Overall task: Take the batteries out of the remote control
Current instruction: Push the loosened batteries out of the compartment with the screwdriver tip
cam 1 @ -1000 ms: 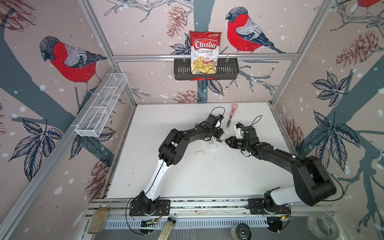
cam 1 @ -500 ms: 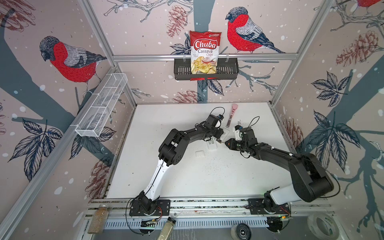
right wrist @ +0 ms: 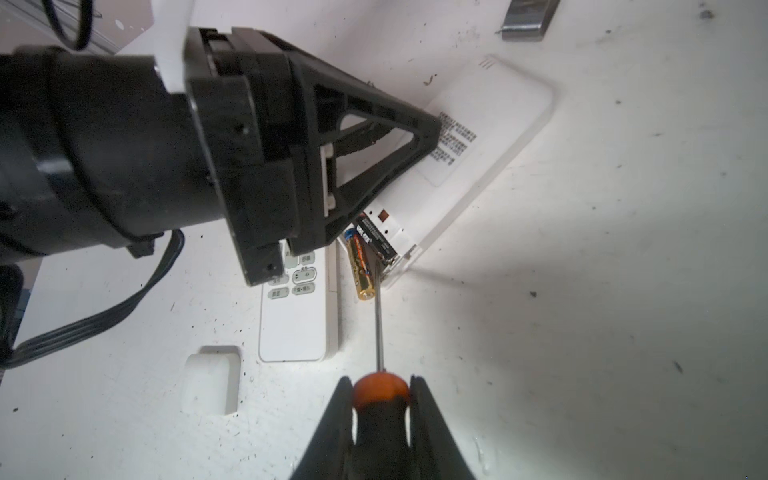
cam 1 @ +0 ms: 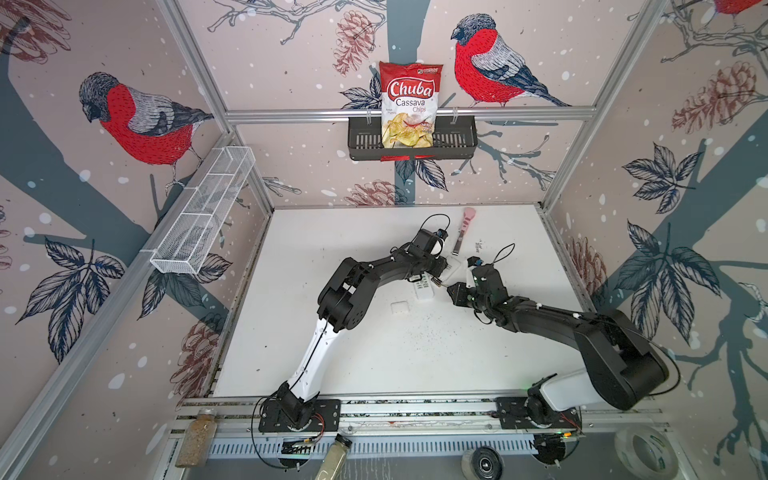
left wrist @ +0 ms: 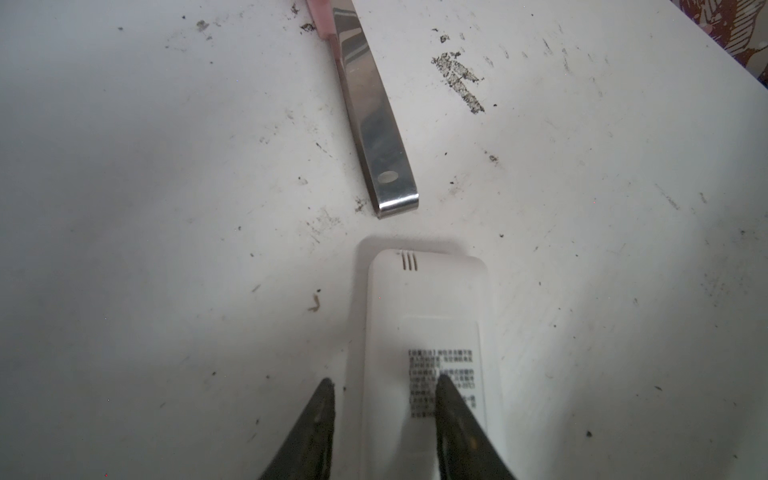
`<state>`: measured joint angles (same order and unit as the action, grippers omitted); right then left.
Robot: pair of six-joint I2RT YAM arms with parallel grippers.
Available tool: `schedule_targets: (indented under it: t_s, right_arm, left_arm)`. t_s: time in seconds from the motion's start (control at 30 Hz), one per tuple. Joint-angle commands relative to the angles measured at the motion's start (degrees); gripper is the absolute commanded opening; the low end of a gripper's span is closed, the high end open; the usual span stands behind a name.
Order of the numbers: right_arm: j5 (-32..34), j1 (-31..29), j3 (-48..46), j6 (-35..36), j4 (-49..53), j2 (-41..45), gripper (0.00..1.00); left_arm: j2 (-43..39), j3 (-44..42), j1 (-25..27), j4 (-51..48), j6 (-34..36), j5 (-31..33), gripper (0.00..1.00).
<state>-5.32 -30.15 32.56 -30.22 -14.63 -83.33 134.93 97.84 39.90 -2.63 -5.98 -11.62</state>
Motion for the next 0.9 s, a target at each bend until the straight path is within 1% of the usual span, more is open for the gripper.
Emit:
schedule_targets:
  t_s: [0.0, 0.13, 0.27, 0.4, 0.63, 0.87]
  right_arm:
    - [9.84, -0.08, -0.94, -2.15, -0.65, 1.32, 0.08]
    - [11.69, -0.08, -1.54, -2.04, -0.96, 3.39, 0.08]
    - [11.53, 0.0, -1.0, -1.94, -1.16, 2.98, 0.08]
    - [8.37, 0.09, -0.83, -1.97, -3.03, 1.6, 0.08]
    - [0.11, 0.7, -0.56, -1.09, -6.29, 0.1, 0.09]
    - [-3.92, 0.77, -2.81, -1.12, -10.97, 2.26, 0.09]
  left_arm:
    - [1.47, -0.9, 0.0, -14.55, 1.75, 2.65, 0.39]
    - [1.64, -0.77, 0.01, -14.25, 1.59, 2.33, 0.39]
    - [1.73, -0.72, 0.0, -14.18, 1.5, 1.96, 0.39]
    - [1.56, -1.12, 0.0, -14.12, 1.49, 2.09, 0.39]
    - [1.38, -1.49, 0.0, -13.79, 1.28, 2.08, 0.39]
    - [1.47, -1.98, 0.0, -13.32, 1.11, 1.8, 0.39]
